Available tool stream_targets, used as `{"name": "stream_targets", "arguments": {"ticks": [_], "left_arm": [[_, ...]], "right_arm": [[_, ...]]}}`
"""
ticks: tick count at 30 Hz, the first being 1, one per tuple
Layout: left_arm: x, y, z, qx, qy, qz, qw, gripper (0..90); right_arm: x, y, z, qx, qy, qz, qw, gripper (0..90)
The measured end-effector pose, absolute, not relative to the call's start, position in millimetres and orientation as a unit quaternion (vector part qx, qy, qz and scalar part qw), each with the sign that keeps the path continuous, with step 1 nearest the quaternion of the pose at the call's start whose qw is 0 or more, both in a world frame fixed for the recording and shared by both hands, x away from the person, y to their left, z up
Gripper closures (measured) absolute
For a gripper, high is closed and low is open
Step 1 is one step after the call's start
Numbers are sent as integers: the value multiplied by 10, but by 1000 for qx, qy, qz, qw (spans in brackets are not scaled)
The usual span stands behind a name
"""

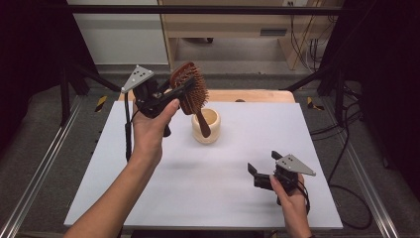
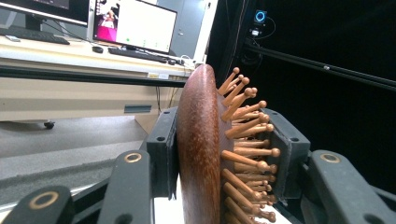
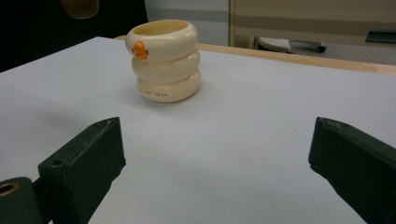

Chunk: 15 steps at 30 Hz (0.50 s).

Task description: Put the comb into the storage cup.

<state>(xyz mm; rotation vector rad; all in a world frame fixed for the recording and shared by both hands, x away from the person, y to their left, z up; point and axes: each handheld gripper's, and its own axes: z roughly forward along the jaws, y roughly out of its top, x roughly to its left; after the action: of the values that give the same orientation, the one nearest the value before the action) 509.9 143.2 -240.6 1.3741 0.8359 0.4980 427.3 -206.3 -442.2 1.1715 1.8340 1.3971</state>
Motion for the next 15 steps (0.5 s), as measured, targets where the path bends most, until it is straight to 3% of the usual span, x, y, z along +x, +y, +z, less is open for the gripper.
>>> {"name": "stream_targets", "arguments": {"ticks": [15], "left_arm": [[5308, 1445, -2430, 597, 385, 230, 665, 522]], "right_arm": [[4271, -2060, -4419, 432, 679, 527, 274, 36]]}}
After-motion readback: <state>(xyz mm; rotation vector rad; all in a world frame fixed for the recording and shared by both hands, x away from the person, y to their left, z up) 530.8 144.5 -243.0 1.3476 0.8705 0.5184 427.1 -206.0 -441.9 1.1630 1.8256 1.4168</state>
